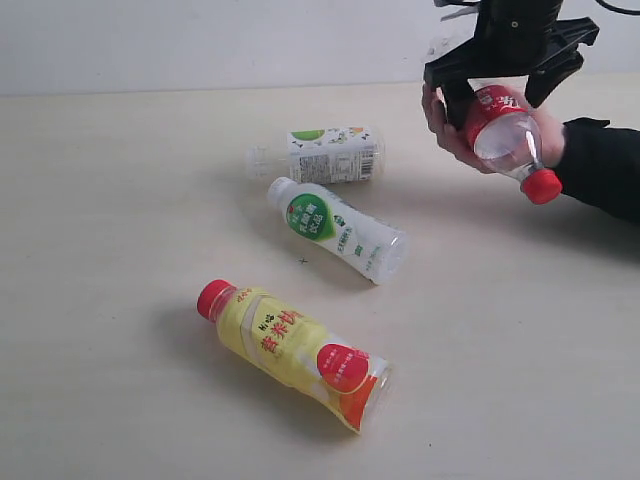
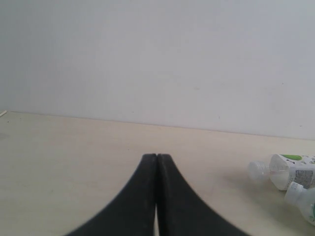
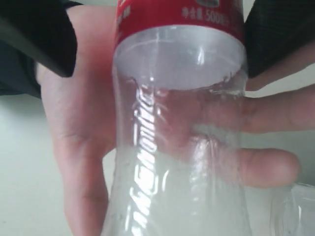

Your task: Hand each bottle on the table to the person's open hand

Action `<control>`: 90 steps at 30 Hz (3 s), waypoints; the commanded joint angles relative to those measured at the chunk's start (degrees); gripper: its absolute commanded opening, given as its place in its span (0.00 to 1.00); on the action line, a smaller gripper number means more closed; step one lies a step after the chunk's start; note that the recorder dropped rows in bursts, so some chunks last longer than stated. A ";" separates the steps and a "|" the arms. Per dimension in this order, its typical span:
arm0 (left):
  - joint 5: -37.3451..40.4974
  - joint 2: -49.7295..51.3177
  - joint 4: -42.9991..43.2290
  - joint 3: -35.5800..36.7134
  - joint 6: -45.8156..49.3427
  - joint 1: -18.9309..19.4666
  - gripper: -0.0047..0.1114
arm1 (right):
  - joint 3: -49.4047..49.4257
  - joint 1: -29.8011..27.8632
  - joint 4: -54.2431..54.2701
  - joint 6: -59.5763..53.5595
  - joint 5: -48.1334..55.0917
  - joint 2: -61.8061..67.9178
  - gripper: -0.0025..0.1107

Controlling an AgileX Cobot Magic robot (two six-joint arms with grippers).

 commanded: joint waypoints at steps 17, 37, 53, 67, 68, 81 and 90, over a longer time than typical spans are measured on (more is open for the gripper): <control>-0.39 -0.34 0.08 0.04 0.05 -0.16 0.04 | -0.49 -0.10 0.74 -2.11 0.00 -14.32 0.70; -0.39 -0.34 0.08 0.04 0.05 -0.16 0.04 | 51.17 -0.10 7.38 -11.13 -36.30 -64.10 0.03; -0.39 -0.34 0.08 0.04 0.05 -0.16 0.04 | 76.76 -0.10 8.47 -13.48 -45.35 -98.04 0.03; -0.39 -0.34 0.08 0.04 0.05 -0.16 0.04 | 79.39 -0.10 8.14 -13.37 -47.43 -104.96 0.03; -0.39 -0.34 0.08 0.04 0.05 -0.16 0.04 | 79.39 -0.10 8.14 -13.37 -47.67 -105.00 0.03; -0.39 -0.34 0.08 0.04 0.05 -0.16 0.04 | 80.25 -0.10 6.84 -13.26 -47.24 -118.93 0.03; -0.39 -0.34 0.08 0.04 0.05 -0.16 0.04 | 86.82 -0.10 6.37 -13.38 -53.78 -118.93 0.03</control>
